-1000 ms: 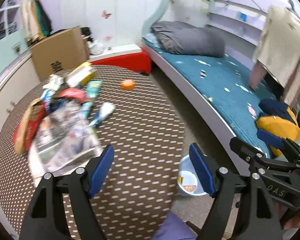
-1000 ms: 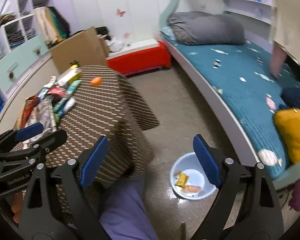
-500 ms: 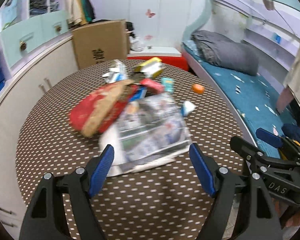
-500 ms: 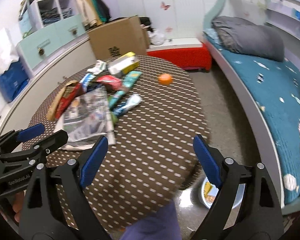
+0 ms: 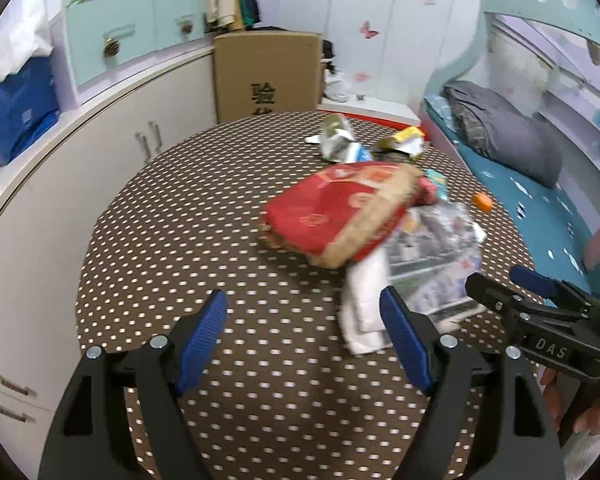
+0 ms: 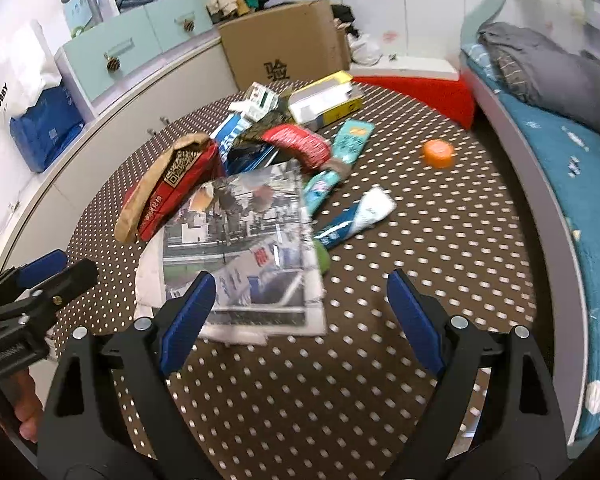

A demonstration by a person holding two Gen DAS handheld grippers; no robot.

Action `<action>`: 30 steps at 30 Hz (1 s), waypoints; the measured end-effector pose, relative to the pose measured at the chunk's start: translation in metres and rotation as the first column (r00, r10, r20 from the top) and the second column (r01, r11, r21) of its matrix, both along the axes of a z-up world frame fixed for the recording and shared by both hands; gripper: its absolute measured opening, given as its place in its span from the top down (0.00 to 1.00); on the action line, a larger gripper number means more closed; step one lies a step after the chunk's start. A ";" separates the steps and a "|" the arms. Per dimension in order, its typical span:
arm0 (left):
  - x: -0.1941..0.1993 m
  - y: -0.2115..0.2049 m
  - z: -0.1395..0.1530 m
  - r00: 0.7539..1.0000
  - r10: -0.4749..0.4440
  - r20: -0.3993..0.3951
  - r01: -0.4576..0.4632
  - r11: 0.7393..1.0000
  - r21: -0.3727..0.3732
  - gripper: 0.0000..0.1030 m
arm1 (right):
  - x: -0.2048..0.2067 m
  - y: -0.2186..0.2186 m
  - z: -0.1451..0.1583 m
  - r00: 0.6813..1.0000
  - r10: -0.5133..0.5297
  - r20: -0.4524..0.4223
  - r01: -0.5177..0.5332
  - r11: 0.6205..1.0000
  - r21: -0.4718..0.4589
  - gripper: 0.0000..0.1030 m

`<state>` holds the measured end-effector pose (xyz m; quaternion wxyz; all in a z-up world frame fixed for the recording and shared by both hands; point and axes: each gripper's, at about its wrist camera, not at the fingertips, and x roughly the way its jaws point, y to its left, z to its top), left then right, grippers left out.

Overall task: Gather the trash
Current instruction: 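Grasp the folded newspaper with the right tool while the left tool grasps the red paper bag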

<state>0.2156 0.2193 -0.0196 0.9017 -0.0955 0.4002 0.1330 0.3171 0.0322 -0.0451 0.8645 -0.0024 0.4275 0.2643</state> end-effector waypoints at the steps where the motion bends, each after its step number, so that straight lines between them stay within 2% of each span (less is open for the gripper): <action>1: -0.001 0.006 -0.001 1.000 0.012 -0.002 -0.012 1.000 -0.005 0.25 | 0.004 0.004 -0.004 1.000 0.007 -0.018 -0.007 1.000 0.002 0.17; 5: -0.002 0.025 -0.008 0.999 0.048 -0.019 -0.048 0.999 -0.023 0.25 | 0.009 0.014 -0.016 0.995 0.033 -0.096 -0.030 0.999 0.033 0.17; 7: -0.002 0.032 -0.012 0.998 0.058 -0.026 -0.059 0.998 -0.031 0.25 | 0.006 0.015 -0.016 0.994 0.043 -0.105 -0.038 0.998 0.052 0.38; 9: -0.004 0.037 -0.015 0.998 0.063 -0.031 -0.064 0.997 -0.038 0.25 | 0.003 0.013 -0.014 0.994 0.021 -0.103 -0.018 0.999 0.035 0.63; 11: -0.003 0.040 -0.017 0.997 0.064 -0.035 -0.065 0.997 -0.042 0.25 | -0.003 0.006 -0.007 0.995 0.003 -0.097 0.003 0.998 0.059 0.71; 14: -0.005 0.042 -0.019 0.998 0.062 -0.034 -0.063 0.997 -0.052 0.25 | -0.018 -0.006 0.015 0.998 0.015 -0.057 -0.008 0.991 0.131 0.78; 19: -0.009 0.044 -0.020 0.997 0.066 -0.029 -0.067 0.996 -0.062 0.25 | -0.040 0.003 0.047 0.987 0.160 0.028 -0.162 0.953 0.256 0.79; 22: -0.013 0.047 -0.018 0.997 0.072 -0.017 -0.073 0.995 -0.068 0.25 | -0.041 0.019 0.053 0.976 0.209 0.058 -0.217 0.939 0.266 0.79; 23: -0.015 0.049 -0.017 0.997 0.077 -0.014 -0.078 0.995 -0.068 0.25 | -0.040 0.029 0.050 0.972 0.226 0.062 -0.234 0.940 0.250 0.74; 24: -0.016 0.051 -0.016 0.996 0.083 -0.012 -0.084 0.994 -0.069 0.25 | -0.038 0.037 0.047 0.971 0.232 0.063 -0.241 0.942 0.234 0.60; 26: -0.019 0.056 -0.016 0.995 0.099 -0.012 -0.099 0.993 -0.069 0.25 | -0.026 0.059 0.032 0.975 0.221 0.008 -0.219 0.960 0.175 0.51; 29: -0.022 0.065 -0.016 0.992 0.122 -0.012 -0.123 0.989 -0.077 0.25 | -0.014 0.079 0.016 0.969 0.243 -0.044 -0.232 0.958 0.168 0.53; 30: -0.022 0.067 -0.016 0.992 0.127 -0.014 -0.128 0.989 -0.079 0.25 | -0.011 0.087 0.010 0.966 0.250 -0.066 -0.238 0.958 0.158 0.67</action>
